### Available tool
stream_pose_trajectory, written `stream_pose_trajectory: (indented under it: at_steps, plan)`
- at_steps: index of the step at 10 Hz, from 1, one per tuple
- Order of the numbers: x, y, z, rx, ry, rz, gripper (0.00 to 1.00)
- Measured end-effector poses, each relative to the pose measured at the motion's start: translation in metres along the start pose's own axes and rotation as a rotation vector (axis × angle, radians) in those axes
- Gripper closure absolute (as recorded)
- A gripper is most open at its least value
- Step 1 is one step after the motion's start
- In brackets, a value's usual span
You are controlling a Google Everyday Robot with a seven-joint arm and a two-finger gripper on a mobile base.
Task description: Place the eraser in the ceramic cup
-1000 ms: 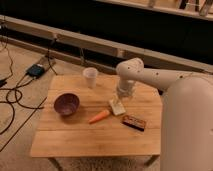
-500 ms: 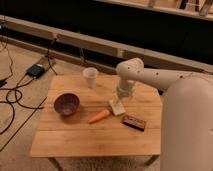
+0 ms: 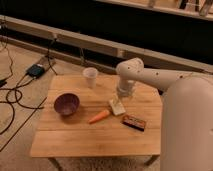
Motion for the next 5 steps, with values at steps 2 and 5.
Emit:
stream_pose_trajectory:
  at_steps: [2,5]
  plan:
    - [0.013,0.004,0.002,0.004,0.028,-0.078,0.35]
    - [0.043,0.007,0.008,0.031,0.091,-0.252,0.35]
